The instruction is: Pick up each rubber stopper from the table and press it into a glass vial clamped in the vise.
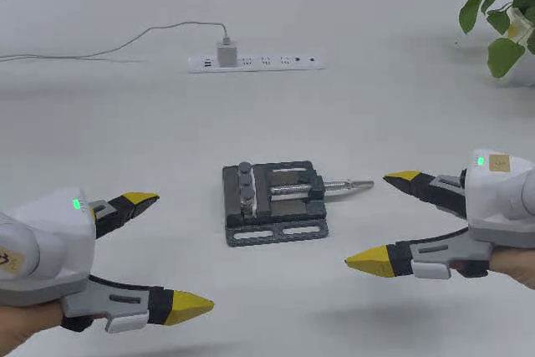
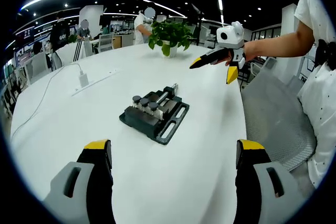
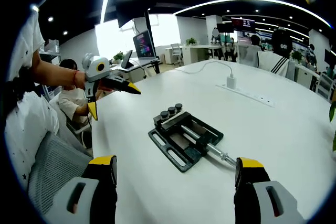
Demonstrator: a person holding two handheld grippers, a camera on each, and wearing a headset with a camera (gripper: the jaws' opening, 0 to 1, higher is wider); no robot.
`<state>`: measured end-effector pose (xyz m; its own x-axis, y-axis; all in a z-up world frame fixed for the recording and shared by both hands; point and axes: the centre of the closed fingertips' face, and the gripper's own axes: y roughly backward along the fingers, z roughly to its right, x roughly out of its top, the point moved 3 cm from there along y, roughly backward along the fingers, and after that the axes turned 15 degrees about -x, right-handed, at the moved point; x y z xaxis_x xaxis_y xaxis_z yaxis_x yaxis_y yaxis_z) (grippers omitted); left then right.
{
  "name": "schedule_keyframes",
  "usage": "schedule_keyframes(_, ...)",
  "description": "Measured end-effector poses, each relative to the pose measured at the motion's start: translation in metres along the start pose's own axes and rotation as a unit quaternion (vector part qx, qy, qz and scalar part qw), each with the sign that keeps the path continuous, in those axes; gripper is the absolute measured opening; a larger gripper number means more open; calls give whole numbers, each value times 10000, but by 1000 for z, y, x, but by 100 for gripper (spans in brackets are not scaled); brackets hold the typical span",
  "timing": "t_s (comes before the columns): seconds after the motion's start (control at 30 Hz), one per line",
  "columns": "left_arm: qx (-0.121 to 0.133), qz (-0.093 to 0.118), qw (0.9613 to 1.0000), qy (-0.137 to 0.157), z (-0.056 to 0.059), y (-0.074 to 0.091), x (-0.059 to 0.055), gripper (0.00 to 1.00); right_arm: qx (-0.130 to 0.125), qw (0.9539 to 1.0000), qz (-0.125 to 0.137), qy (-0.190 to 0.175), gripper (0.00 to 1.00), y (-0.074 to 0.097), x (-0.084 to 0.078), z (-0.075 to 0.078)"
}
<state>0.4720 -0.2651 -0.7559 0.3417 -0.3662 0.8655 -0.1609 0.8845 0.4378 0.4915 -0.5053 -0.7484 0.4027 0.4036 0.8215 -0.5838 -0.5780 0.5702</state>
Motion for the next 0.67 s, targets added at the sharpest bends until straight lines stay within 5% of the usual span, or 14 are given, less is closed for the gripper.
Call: schedule_keyframes(0.67, -38, -9, 10000, -41, 5, -1, 3, 97, -57, 10000, 56, 47, 92, 8, 4, 3)
